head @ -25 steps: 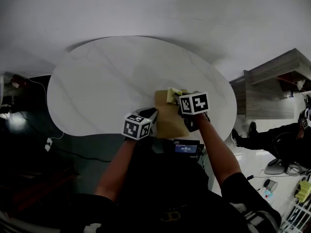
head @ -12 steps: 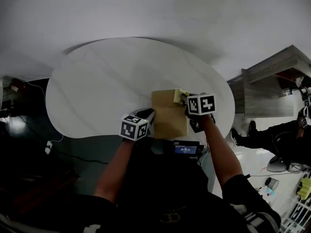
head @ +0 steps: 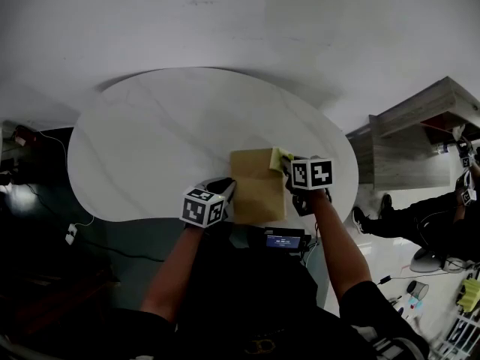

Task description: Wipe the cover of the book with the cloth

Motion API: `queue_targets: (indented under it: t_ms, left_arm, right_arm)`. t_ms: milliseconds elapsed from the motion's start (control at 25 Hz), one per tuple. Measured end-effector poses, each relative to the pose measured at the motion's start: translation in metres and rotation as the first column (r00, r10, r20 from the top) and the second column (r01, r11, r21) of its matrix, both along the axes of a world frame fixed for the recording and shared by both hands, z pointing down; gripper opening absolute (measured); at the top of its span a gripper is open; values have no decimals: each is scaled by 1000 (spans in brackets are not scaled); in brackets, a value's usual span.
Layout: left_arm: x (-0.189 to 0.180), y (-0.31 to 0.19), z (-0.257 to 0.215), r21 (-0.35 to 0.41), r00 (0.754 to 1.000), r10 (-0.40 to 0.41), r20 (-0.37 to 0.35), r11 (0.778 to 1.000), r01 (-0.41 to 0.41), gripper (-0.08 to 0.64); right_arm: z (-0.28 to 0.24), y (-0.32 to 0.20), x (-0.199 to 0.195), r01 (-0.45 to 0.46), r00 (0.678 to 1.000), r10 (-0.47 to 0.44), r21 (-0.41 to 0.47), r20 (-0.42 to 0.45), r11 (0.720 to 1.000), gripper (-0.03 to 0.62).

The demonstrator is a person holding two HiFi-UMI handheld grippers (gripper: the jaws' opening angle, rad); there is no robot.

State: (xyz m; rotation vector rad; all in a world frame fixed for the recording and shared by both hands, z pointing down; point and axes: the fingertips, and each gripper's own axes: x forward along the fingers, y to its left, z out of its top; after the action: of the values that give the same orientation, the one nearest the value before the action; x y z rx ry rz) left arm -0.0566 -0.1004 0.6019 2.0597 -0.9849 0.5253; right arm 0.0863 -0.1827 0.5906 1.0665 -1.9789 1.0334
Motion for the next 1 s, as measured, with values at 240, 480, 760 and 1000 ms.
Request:
queue_targets:
  t_ms: [240,480,760,1000]
  left_arm:
    - [0,0,0,-5,1000,-8,-9,1000,8,48]
    - [0,-1,0,-13,1000,-16,-20,1000,15,48]
    - [0,-1,0,-15,999,-21,-29,1000,20,48]
    - [0,-1,-1,-18,999,-23,-36,1000,22,48]
  right_arm:
    - [-8,0,-8,16,1000,-16,24,0,1000,87]
    - [-22,6,-44,84,994,-87,42,69,996,87]
    - [-25,23,-88,166,976,-168,21,141,986,87]
    - [-21,34,-109,206,963,-202,-5,178,979,87]
